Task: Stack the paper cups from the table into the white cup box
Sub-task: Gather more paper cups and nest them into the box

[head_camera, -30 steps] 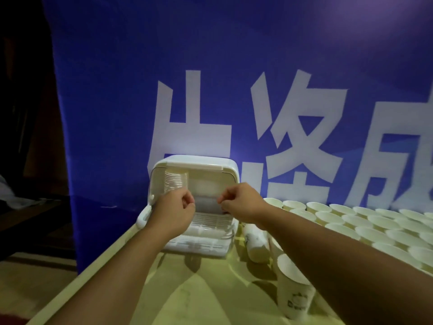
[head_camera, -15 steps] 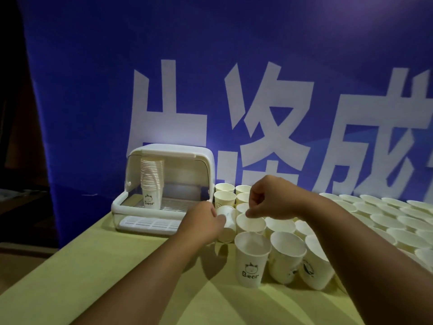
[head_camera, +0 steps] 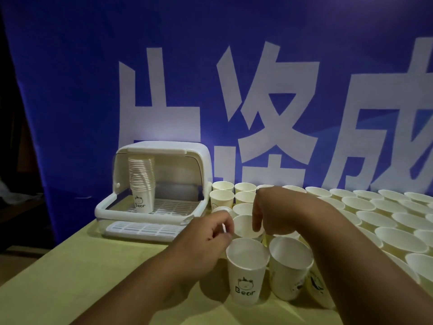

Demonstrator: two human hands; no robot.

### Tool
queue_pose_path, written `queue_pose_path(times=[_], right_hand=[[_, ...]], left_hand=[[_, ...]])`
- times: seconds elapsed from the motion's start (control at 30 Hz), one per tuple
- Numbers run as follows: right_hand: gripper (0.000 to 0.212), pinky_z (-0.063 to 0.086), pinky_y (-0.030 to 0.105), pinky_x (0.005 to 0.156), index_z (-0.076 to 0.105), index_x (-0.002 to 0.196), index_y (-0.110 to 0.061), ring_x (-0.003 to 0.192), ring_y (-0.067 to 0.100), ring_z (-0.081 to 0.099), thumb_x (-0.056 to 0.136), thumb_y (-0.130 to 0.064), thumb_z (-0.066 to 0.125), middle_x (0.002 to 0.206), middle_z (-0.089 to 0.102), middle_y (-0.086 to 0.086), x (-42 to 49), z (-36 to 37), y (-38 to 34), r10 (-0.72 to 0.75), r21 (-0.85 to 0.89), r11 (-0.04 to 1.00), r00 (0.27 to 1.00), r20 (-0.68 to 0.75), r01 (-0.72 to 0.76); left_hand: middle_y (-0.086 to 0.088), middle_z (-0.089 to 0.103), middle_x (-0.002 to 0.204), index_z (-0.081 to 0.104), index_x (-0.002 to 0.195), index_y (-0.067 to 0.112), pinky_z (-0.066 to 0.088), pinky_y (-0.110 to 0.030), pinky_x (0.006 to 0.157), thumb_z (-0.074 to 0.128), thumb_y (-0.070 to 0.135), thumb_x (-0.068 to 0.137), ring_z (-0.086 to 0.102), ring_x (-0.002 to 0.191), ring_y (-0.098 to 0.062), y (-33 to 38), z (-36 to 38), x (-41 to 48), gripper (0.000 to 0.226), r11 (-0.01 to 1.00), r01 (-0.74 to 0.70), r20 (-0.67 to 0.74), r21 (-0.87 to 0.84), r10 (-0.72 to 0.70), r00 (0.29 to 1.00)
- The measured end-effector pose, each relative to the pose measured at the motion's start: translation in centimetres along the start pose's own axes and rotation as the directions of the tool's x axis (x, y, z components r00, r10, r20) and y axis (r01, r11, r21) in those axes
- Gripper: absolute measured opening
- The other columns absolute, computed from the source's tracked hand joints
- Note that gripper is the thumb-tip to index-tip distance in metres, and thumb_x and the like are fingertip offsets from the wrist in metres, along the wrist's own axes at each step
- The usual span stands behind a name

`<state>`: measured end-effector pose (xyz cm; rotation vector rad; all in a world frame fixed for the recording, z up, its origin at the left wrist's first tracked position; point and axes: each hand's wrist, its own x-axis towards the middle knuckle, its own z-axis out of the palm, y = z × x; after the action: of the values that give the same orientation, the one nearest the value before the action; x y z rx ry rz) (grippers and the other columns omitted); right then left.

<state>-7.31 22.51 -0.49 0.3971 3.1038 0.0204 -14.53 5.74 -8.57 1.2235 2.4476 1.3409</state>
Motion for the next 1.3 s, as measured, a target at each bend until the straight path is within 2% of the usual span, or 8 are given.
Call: queue_pose_path(times=[0.3,0.4,0.5,0.6,0.73,0.87,1.07,1.3], right_hand=[[0.033,0.049,0.022,0.075,0.072,0.113,-0.016,0.087,0.017,0.064,0.081,-0.02,0.08,0.102,0.071,0.004,0.8,1.2,-0.5,-0.086,0.005,0.996,0.996,-0.004,0.086],[0.027,0.041,0.017,0.065,0.075,0.11,-0.019,0.085,0.015,0.063,0.083,-0.018,0.078,0.1,0.071,0.001,0.9,1.1,-0.3,-0.105,0.033,0.994,0.994,-0.023,0.105],[0.022,0.044,0.015,0.068,0.077,0.107,-0.021,0.083,0.012,0.062,0.085,-0.016,0.077,0.1,0.072,-0.002,0.9,0.6,0.0,-0.113,0.096,0.988,0.99,-0.084,0.121],[0.022,0.053,0.021,0.081,0.077,0.107,-0.022,0.083,0.011,0.062,0.085,-0.018,0.076,0.102,0.071,-0.005,0.7,0.0,0.3,-0.097,0.157,0.98,0.982,-0.161,0.123],[0.018,0.045,0.014,0.068,0.076,0.105,-0.023,0.076,0.006,0.059,0.087,-0.021,0.074,0.092,0.066,-0.011,0.3,-1.0,0.7,-0.073,0.265,0.954,0.969,-0.237,0.137],[0.009,0.039,0.014,0.06,0.072,0.098,-0.026,0.076,0.005,0.057,0.09,-0.023,0.071,0.086,0.06,-0.015,0.1,-1.5,0.3,-0.013,0.324,0.937,0.94,-0.341,0.131],[0.008,0.038,0.018,0.059,0.063,0.093,-0.03,0.077,0.006,0.058,0.094,-0.023,0.065,0.087,0.06,-0.012,0.0,-1.6,-2.5,0.122,0.5,0.838,0.816,-0.565,0.22],[0.009,0.043,0.019,0.062,0.064,0.098,-0.028,0.084,0.012,0.058,0.096,-0.02,0.063,0.096,0.063,-0.004,1.5,-2.3,-7.3,0.188,0.554,0.775,0.726,-0.662,0.305]], left_hand=[[-0.001,0.068,0.067,0.081,0.082,0.023,0.043,-0.022,0.055,0.047,-0.002,0.093,0.052,0.056,-0.006,0.7,-2.0,-0.9,0.043,0.994,-0.071,0.173,-0.088,0.085,0.981],[0.005,0.069,0.07,0.081,0.077,0.03,0.05,-0.036,0.061,0.046,0.012,0.079,0.058,0.066,-0.019,1.0,-2.2,-1.2,0.04,0.996,-0.066,0.235,-0.054,0.076,0.969],[0.004,0.073,0.082,0.081,0.08,0.029,0.058,-0.029,0.069,0.055,0.0,0.08,0.065,0.074,-0.012,0.9,-2.3,-1.3,0.039,0.998,-0.068,0.242,-0.009,0.068,0.968],[0.003,0.071,0.079,0.078,0.076,0.026,0.059,-0.028,0.07,0.068,-0.006,0.078,0.063,0.07,-0.012,0.6,-3.1,-1.4,0.034,0.992,-0.104,0.172,0.076,0.09,0.981],[-0.014,0.066,0.075,0.071,0.07,0.018,0.057,-0.033,0.067,0.065,-0.006,0.076,0.061,0.068,-0.02,-0.2,-5.5,-1.2,0.025,0.988,-0.147,0.076,-0.037,0.149,0.986],[-0.004,0.061,0.064,0.068,0.06,0.022,0.052,-0.024,0.06,0.059,0.003,0.067,0.058,0.063,-0.014,-1.2,-8.6,-0.8,0.022,0.963,-0.195,-0.127,-0.184,0.173,0.977],[-0.002,0.062,0.066,0.063,0.068,0.02,0.05,-0.042,0.059,0.062,-0.002,0.084,0.055,0.064,-0.019,-5.9,-12.2,0.7,0.027,0.997,-0.071,-0.645,-0.03,0.035,0.763],[0.01,0.058,0.093,0.055,0.088,0.028,0.043,-0.032,0.06,0.057,0.023,0.097,0.057,0.081,-0.014,-7.9,-10.9,1.8,0.011,0.961,0.082,-0.574,0.264,0.088,0.814]])
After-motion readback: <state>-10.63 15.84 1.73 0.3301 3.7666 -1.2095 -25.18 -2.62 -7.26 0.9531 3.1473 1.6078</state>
